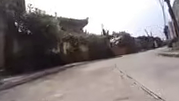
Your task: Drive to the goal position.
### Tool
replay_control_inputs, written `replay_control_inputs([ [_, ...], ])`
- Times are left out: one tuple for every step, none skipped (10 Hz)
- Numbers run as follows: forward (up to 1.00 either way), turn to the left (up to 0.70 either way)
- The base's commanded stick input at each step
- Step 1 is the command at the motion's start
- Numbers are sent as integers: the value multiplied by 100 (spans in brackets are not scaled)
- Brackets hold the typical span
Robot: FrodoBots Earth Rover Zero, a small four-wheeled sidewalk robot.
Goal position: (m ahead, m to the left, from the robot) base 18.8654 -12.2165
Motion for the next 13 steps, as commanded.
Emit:
replay_control_inputs([
  [85, -12],
  [85, -23],
  [85, -34],
  [85, -34],
  [85, -34],
  [85, 0],
  [85, 0],
  [85, 0],
  [85, 0],
  [85, 0],
  [85, 0],
  [85, 0],
  [85, 0],
])
